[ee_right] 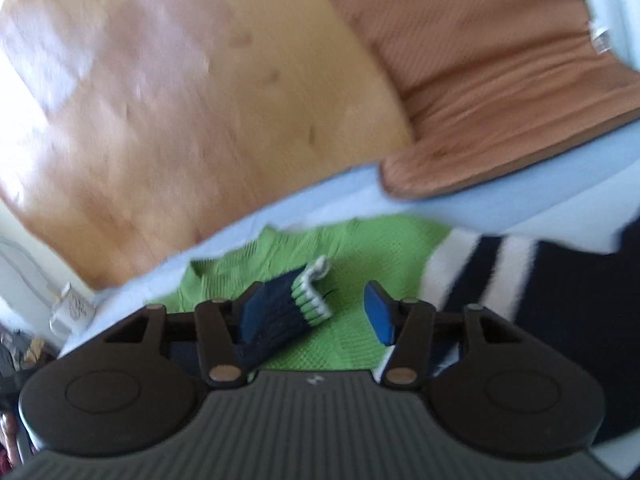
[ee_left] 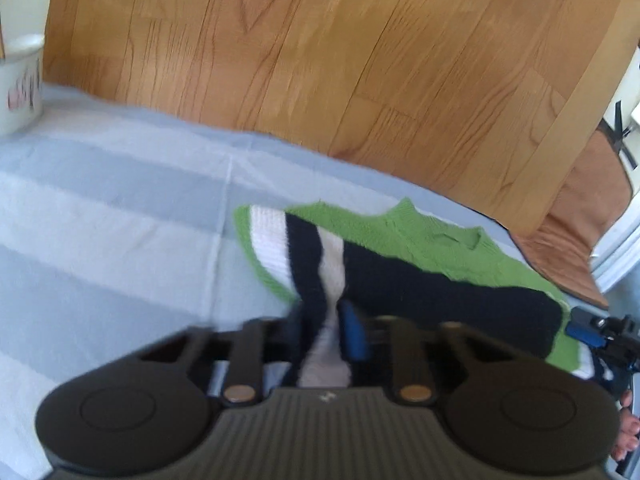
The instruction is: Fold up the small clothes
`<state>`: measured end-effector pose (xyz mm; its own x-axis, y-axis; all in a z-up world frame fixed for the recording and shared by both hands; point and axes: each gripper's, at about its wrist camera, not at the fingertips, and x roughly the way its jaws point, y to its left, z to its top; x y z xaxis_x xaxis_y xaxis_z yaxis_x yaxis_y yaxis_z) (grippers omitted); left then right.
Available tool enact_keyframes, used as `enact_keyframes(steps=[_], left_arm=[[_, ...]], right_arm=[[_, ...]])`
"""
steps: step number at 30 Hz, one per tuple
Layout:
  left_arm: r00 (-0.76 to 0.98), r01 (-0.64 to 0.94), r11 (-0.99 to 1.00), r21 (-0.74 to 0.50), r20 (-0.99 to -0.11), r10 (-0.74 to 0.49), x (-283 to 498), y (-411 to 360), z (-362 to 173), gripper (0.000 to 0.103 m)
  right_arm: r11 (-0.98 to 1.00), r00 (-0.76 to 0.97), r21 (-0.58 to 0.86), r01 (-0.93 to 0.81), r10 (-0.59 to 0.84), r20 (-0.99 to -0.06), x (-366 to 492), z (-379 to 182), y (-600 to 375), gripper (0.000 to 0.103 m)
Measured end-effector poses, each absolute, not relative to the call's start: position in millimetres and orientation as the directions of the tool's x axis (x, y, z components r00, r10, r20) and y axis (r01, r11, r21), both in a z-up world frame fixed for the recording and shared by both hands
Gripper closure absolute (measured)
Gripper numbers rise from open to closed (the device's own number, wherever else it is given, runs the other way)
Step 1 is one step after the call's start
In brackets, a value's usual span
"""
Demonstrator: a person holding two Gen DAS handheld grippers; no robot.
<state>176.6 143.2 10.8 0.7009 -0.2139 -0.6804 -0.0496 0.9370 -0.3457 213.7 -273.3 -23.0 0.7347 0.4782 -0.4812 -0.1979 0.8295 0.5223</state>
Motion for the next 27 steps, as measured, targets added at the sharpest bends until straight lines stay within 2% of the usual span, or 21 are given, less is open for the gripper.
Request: enact_keyframes(steps=[1, 3, 5, 6, 8, 10, 13, 15, 19, 21, 23, 27], left_arm=[[0.718, -0.058, 0.943, -0.328, -0.67, -0.189, 178, 142, 13, 0.09], [0.751, -0.065, 0.955, -0.29, -0.644, -0.145, 178, 143, 19, 0.09], [0.721, -0.088, 0.956, -0.279, -0.68, -0.132, 183, 140, 11, 0.088], [0.706, -0.088, 0.965, -0.246, -0.699, -0.113, 185, 135, 3, 0.083], [0.728, -0.092, 0.986, -0.136, -0.685, -0.027, 179, 124, 0, 0.06], [0.741, -0.103, 0.989, -0.102, -0.671, 0.008, 169, 124, 4, 0.05], [0.781, -0.165, 0.971, -0.173, -0.624, 0.022, 154, 141, 21, 0.05], [0.808, -0.174, 0.958, -0.226, -0.59, 0.008, 148, 149, 33, 0.052], [0.829, -0.067, 0.968, -0.242, -0.553, -0.081, 151, 129, 46, 0.053], [0.824, -0.005, 0.971, -0.24, -0.551, -0.132, 157, 110, 45, 0.053], [0.81, 0.041, 0.969, -0.243, -0.559, -0.174, 163, 93, 37, 0.053], [0.774, 0.077, 0.97, -0.233, -0.599, -0.205, 176, 72, 8, 0.053]], right_arm=[[0.839, 0.736, 0.503, -0.206, 0.472, -0.486, 214, -23, -268, 0.097], [0.84, 0.779, 0.503, -0.204, 0.45, -0.436, 208, -17, -268, 0.096], [0.846, 0.796, 0.509, -0.16, 0.416, -0.44, 206, -15, -276, 0.096], [0.852, 0.782, 0.505, -0.141, 0.409, -0.47, 207, -21, -280, 0.096], [0.85, 0.739, 0.51, -0.129, 0.425, -0.522, 207, -30, -289, 0.091], [0.828, 0.761, 0.548, -0.12, 0.431, -0.485, 188, -21, -315, 0.088], [0.782, 0.879, 0.62, -0.062, 0.337, -0.336, 138, -3, -384, 0.082], [0.743, 0.933, 0.667, 0.05, 0.204, -0.298, 105, -5, -435, 0.075], [0.647, 0.94, 0.721, 0.246, 0.021, -0.34, 57, -27, -511, 0.072], [0.591, 0.938, 0.756, 0.282, -0.005, -0.346, 45, -38, -534, 0.06], [0.581, 0.932, 0.753, 0.309, -0.028, -0.361, 44, -46, -545, 0.057], [0.582, 0.919, 0.743, 0.329, -0.017, -0.394, 65, -60, -551, 0.056]])
